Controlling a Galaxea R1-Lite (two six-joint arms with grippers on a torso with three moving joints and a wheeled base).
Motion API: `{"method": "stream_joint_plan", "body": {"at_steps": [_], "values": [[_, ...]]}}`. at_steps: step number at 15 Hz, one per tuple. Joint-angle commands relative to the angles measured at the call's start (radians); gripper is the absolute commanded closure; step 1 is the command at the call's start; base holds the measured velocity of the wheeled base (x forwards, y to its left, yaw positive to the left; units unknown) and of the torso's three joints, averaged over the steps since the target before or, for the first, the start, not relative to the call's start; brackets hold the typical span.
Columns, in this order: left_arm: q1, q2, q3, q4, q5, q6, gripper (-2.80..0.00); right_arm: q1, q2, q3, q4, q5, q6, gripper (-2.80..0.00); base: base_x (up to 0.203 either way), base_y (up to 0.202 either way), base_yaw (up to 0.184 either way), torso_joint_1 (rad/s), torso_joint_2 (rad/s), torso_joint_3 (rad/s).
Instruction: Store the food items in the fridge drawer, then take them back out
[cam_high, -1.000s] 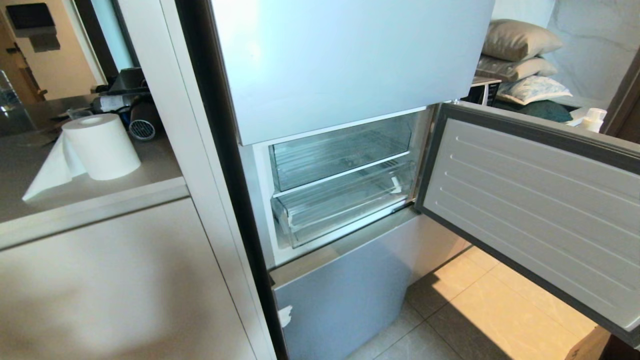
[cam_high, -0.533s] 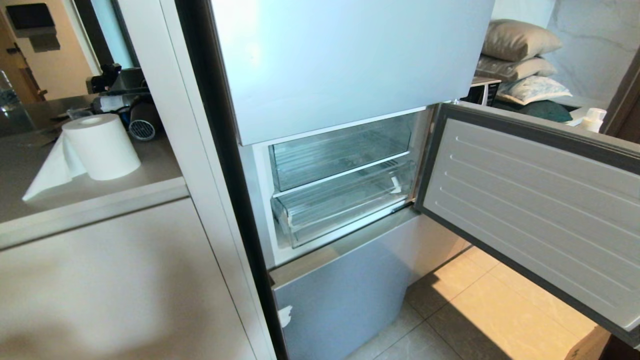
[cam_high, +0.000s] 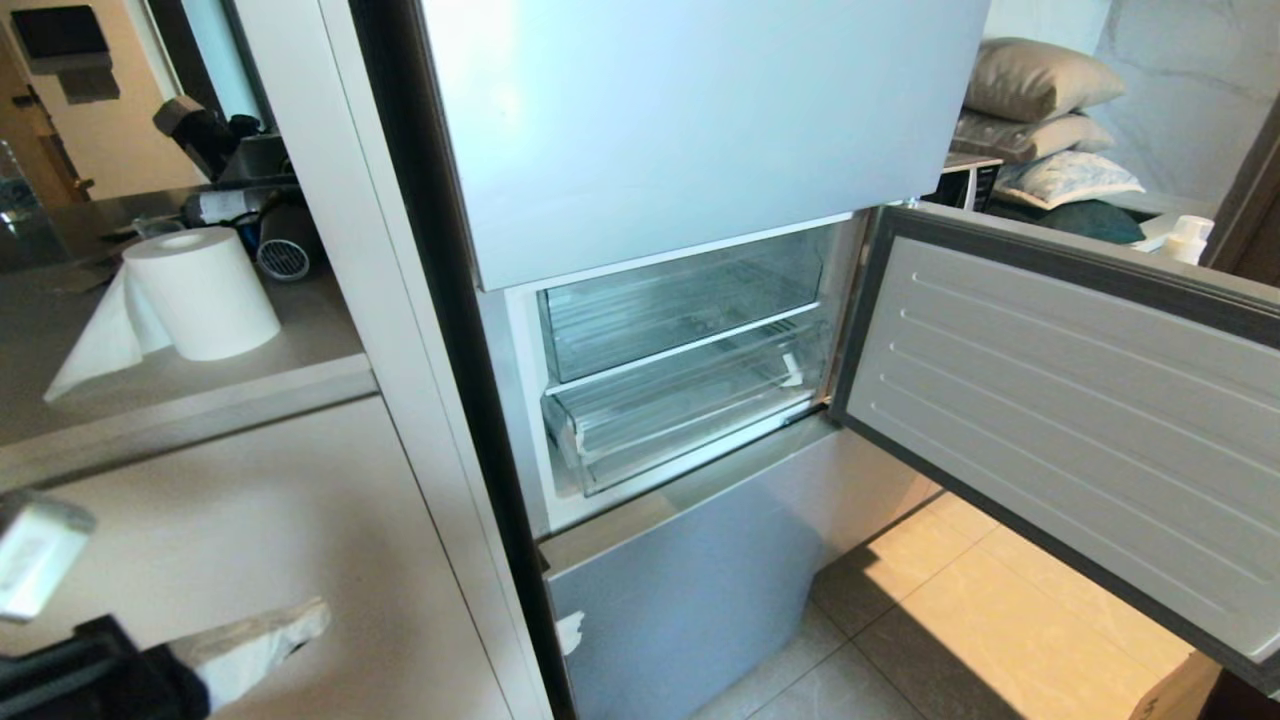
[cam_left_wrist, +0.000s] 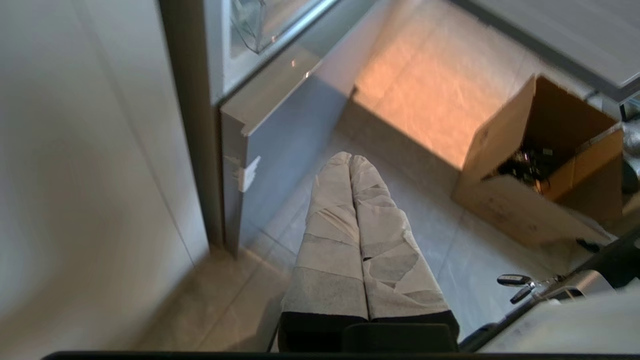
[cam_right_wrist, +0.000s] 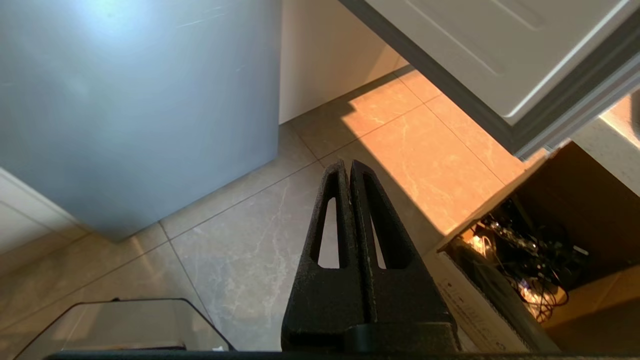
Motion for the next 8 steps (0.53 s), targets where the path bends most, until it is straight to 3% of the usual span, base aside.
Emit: {"method": "stream_joint_plan", "body": {"at_steps": [1,3,6,7,8], "values": [[-0.097,0.343,-0.015,-0.177,0.053,-0.002,0.00,0.025,0.007,-0.001,0.001,0.001,0.000,0.00,0.000,0.000,0.000,0.000,0.00,0.000],[-0.218,0.507,-0.026,-0.359,0.177,-0.002,0.00,0.082,0.005,-0.002,0.004,0.000,0.004,0.00,0.000,0.000,0.000,0.000,0.00,0.000],[-0.414,0.654,-0.034,-0.607,0.418,-0.003,0.00,0.218,0.028,-0.002,0.007,0.000,0.009,0.00,0.000,0.000,0.000,0.000,0.00,0.000],[-0.451,0.682,-0.029,-0.653,0.480,-0.005,0.00,0.221,0.024,-0.002,0.006,-0.001,0.012,0.00,0.000,0.000,0.000,0.000,0.00,0.000],[-0.463,0.708,-0.017,-0.673,0.500,-0.010,0.00,0.214,-0.014,-0.002,0.006,-0.002,0.015,0.00,0.000,0.000,0.000,0.000,0.00,0.000]]}}
